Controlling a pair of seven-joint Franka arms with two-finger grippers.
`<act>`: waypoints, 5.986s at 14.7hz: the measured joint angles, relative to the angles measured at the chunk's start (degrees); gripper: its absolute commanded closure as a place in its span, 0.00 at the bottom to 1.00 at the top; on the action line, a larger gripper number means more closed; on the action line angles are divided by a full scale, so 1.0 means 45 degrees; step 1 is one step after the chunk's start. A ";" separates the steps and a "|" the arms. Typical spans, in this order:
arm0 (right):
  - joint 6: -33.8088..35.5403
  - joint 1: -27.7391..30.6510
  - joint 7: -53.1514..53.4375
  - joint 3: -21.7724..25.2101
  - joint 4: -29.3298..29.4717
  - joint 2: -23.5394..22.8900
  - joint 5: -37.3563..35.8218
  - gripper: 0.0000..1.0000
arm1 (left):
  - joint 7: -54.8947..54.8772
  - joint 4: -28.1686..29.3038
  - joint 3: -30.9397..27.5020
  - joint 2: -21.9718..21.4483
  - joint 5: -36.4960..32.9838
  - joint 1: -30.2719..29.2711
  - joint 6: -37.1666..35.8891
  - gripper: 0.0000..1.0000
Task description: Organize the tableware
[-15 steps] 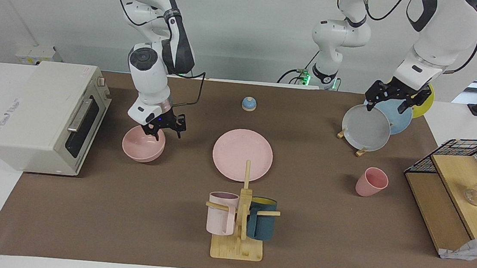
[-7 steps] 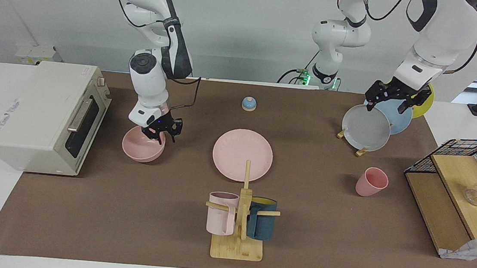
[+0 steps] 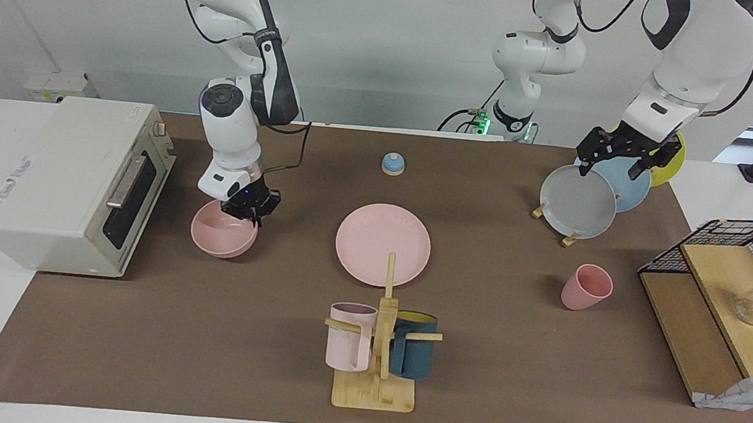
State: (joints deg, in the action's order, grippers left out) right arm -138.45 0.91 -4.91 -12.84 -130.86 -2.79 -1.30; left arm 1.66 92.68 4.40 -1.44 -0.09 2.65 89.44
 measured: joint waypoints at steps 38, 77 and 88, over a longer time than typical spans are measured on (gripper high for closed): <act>0.9185 -0.4922 0.9153 -0.0269 1.3482 -0.5031 -0.1411 0.50 | -0.0297 0.0660 -0.0187 0.5425 -0.0136 -0.0365 0.5791 1.00; 1.0965 -0.0353 -0.0235 0.3014 0.8307 0.0548 -0.0467 0.00 | 1.2481 -0.2243 0.0122 0.6877 0.0496 0.7687 0.4781 0.00; 1.1061 -0.0050 -0.0235 0.2995 0.8658 0.0554 -0.0384 0.00 | 0.7262 -0.2725 -0.0364 0.2246 0.0322 0.3434 0.0153 0.00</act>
State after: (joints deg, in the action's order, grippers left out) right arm -88.68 0.68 -5.96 0.64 -91.90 -0.30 -3.03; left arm 34.34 80.41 2.76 8.67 1.36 18.11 90.12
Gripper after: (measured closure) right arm 0.000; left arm 0.000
